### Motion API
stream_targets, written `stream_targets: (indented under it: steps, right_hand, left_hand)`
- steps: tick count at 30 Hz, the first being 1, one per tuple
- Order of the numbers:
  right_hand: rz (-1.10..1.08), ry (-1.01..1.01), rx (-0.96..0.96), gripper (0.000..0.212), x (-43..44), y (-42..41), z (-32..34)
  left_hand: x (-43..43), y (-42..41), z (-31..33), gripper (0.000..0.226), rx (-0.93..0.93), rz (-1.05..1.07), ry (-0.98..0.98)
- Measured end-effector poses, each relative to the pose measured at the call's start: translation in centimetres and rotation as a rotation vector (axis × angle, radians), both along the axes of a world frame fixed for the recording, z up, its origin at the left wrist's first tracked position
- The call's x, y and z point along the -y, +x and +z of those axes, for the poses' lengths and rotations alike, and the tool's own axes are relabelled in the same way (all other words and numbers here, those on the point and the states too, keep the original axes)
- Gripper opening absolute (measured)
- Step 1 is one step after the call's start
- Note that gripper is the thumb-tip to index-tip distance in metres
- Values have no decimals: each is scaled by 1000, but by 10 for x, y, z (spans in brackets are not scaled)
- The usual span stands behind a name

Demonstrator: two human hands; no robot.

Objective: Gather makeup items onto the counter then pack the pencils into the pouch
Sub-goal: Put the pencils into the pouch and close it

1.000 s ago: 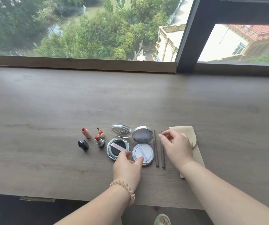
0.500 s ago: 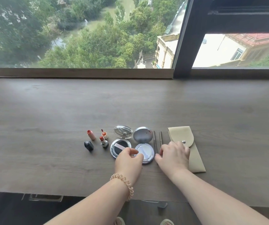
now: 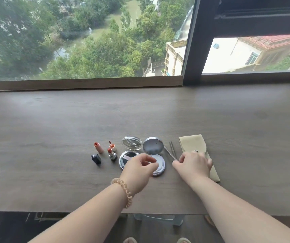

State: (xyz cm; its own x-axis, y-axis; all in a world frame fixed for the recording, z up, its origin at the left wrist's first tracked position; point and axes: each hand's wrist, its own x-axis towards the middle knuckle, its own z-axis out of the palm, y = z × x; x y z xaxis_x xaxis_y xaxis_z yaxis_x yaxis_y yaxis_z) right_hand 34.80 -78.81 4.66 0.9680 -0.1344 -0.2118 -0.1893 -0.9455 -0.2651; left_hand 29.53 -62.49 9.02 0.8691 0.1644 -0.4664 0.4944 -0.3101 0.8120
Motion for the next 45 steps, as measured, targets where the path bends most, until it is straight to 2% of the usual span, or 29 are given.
stream_targets:
  steps: [3,6,8,9,12,13,15,17,19,22,25,27,31,35,42,45]
  right_hand:
    - [-132,222,157,14,22,3,34]
    - [-175,722,252,15,34,7,81]
    - [-132,952,284,15,34,7,109]
    - [-103,1024,291,14,34,8,121]
    - [-68,1230,294,10,27,10,144]
    - [-95,1295,286,10,25,10,148]
    - [-180,1410,253,11,20,8,152]
    - [-256,1491,225,12,15,5,149]
    - [-310,1519,223,11,12,4,146]
    - [-411,1574,197,13,9,4,143]
    - [-305,1374,127,24,6,2,132]
    - [-229,1331,50,32,1,-1,123]
    - [-407,1356,9,39,1,9,109]
    - [-486,1199,12,46,6,19,97]
    - [-593,1163,-38,40,10,41,87]
    - [-595,1169,-71,40,7,45,81]
  left_hand:
    - [-12,11,28,16,128,-192,132]
    - [-11,26,55,41,280,-335,331]
    - [-2,34,72,51,361,-394,383]
    - [3,38,79,47,382,-401,364]
    - [12,44,92,11,381,-346,193]
    - [15,43,95,7,383,-330,164]
    - [18,40,95,6,386,-317,104]
    - [22,33,95,18,365,-311,-42]
    - [26,28,94,28,332,-289,-159]
    - [33,29,90,20,329,-282,-120]
    - [37,33,86,15,335,-278,-61]
    - [40,36,81,15,320,-291,-50]
    - [45,41,73,29,261,-342,35]
    - [51,45,67,38,240,-378,118]
    - [62,57,59,45,169,-354,3]
    - [61,59,60,44,58,-308,-191]
